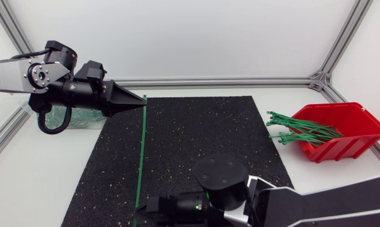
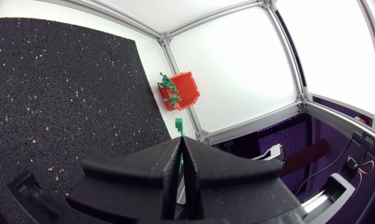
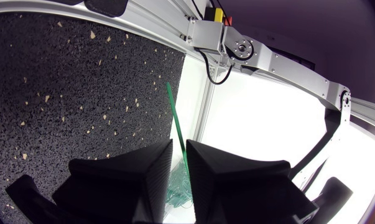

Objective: Take a green cable tie from the red box, thread the tail through the head to close it, then place it in the transparent bin on the left.

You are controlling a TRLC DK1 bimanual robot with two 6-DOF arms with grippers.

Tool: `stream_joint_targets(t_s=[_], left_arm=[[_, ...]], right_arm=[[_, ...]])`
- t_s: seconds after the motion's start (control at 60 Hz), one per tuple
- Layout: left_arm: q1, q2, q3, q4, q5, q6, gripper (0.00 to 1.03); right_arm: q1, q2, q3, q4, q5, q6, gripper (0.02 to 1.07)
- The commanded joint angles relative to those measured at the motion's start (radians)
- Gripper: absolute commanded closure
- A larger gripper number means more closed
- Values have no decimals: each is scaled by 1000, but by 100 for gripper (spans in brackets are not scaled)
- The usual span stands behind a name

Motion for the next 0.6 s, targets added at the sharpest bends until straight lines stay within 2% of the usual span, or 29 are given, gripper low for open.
stream_joint_targets(t_s=[0.0, 0.583], left_arm=[[-9, -22, -24, -12, 18, 18, 100], [-6, -44, -38, -16, 18, 20, 100]], right_arm=[[-1, 15, -4, 19, 9, -29, 87], [18, 16, 2, 22, 28, -20, 87]])
